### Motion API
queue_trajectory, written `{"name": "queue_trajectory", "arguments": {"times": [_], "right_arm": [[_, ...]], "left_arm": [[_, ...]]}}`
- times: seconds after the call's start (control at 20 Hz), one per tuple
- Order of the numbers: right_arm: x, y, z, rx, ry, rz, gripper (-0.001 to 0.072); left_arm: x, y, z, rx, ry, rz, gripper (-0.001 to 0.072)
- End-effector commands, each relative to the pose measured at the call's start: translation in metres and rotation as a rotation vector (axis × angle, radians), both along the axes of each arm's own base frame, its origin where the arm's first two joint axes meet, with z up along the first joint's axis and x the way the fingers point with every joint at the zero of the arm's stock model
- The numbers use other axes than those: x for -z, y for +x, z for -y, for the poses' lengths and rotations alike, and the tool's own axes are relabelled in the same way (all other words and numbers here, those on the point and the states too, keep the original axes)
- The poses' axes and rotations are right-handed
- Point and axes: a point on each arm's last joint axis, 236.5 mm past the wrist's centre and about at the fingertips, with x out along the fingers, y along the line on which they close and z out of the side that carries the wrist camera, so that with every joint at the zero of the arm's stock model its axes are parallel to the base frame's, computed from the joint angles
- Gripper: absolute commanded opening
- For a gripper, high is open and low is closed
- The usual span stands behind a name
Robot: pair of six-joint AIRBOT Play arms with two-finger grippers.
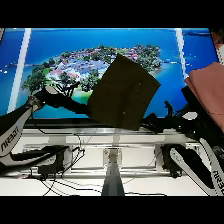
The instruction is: Fold the clothes and pants, and hang the long-sleeved shirts on hangers.
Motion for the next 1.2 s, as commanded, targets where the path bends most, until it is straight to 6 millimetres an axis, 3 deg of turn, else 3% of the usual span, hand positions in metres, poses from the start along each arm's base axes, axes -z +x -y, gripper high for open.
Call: {"name": "queue_trajectory", "arguments": {"times": [0.0, 0.25, 0.4, 0.55, 0.65, 0.8, 0.9, 1.0, 1.15], "right_arm": [[0.019, 0.012, 0.021, 0.066, -0.114, 0.014, 0.0461], [0.039, -0.013, 0.028, 0.006, -0.152, -0.106, 0.0461], [0.044, -0.018, 0.023, -0.029, -0.126, -0.123, 0.0432], [0.031, -0.005, 0.017, -0.098, -0.088, -0.019, 0.0189], [0.014, 0.007, 0.01, -0.131, -0.042, 0.027, 0.01], [-0.025, 0.031, -0.003, -0.202, 0.05, 0.151, 0.0044], [-0.058, 0.057, -0.008, -0.211, 0.089, 0.261, 0.004], [-0.102, 0.092, -0.009, -0.193, 0.089, 0.419, 0.004], [-0.193, 0.133, -0.011, -0.174, 0.093, 0.691, 0.0039]], "left_arm": [[-0.008, 0.003, 0.022, -0.011, -0.054, 0.013, 0.0022], [-0.01, -0.031, 0.065, 0.132, -0.071, 0.014, 0.0023], [-0.01, -0.04, 0.074, 0.172, -0.069, 0.019, 0.0022], [-0.009, -0.034, 0.069, 0.149, -0.067, 0.023, 0.0023], [-0.01, -0.029, 0.066, 0.129, -0.068, 0.023, 0.0023], [-0.015, -0.016, 0.062, 0.105, -0.073, 0.046, 0.0022], [-0.034, 0.006, 0.061, 0.081, -0.09, 0.118, 0.0021], [-0.07, 0.036, 0.057, 0.046, -0.114, 0.236, 0.0021], [-0.157, 0.084, 0.043, -0.005, -0.146, 0.504, 0.0021]]}}
